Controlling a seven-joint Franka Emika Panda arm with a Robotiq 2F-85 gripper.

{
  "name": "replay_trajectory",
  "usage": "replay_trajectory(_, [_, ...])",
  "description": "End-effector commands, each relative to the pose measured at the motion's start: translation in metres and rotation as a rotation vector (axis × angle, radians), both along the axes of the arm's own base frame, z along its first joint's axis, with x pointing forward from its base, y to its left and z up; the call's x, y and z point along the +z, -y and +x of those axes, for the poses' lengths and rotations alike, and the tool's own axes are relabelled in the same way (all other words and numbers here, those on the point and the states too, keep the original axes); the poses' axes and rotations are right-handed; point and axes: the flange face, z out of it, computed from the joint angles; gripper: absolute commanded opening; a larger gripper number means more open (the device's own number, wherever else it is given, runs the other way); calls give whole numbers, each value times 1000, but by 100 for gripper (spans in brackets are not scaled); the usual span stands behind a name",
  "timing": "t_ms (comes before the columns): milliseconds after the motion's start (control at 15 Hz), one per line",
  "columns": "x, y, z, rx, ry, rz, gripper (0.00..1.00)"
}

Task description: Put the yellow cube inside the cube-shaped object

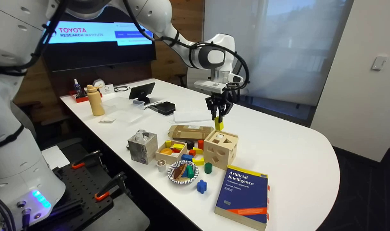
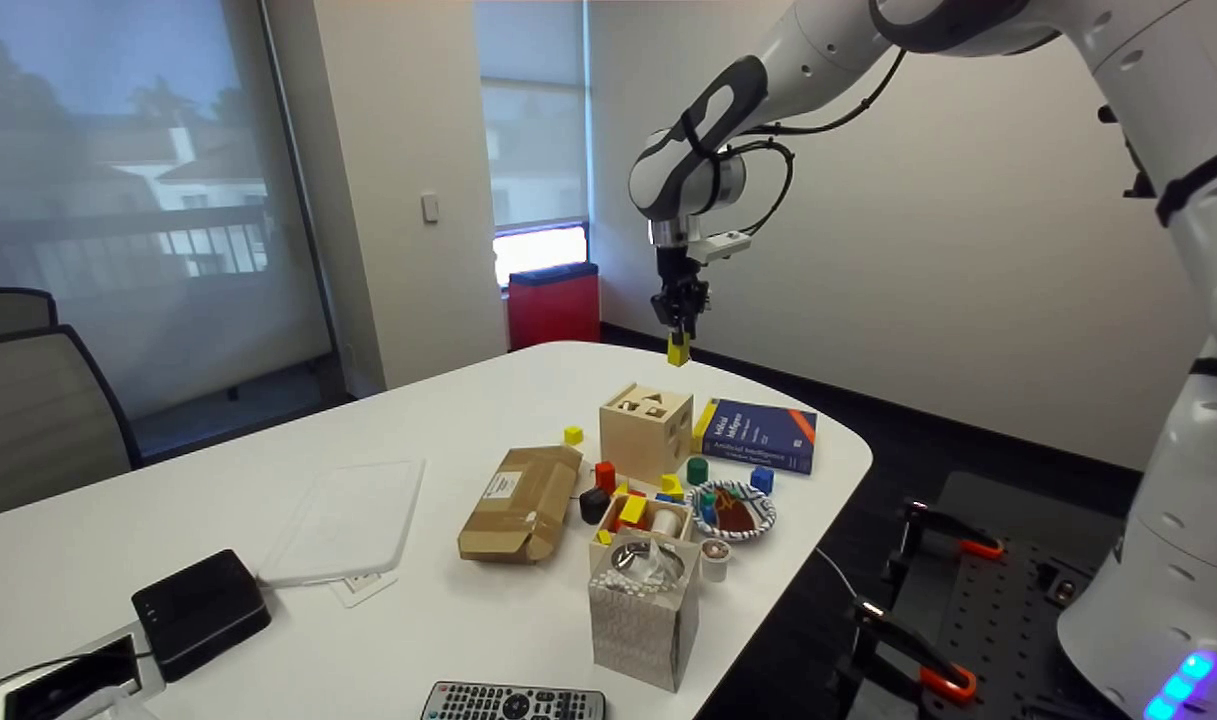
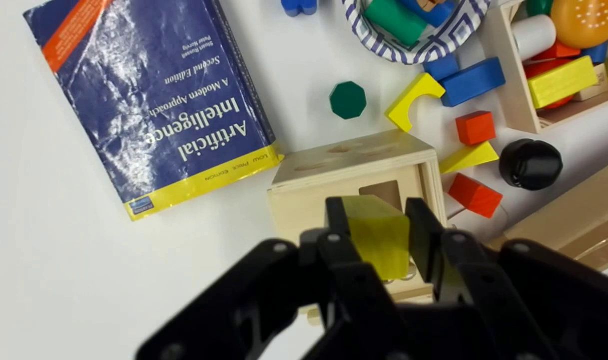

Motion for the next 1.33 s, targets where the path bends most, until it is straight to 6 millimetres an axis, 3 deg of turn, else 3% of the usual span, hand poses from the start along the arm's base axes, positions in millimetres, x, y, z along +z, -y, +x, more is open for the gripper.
replay_trajectory(0, [-12, -7, 4, 37, -43, 33, 9])
replay_trajectory(467, [-49, -19, 17, 74, -70, 70, 9])
replay_trajectory(1267, [-67, -19, 36, 100, -88, 79, 9])
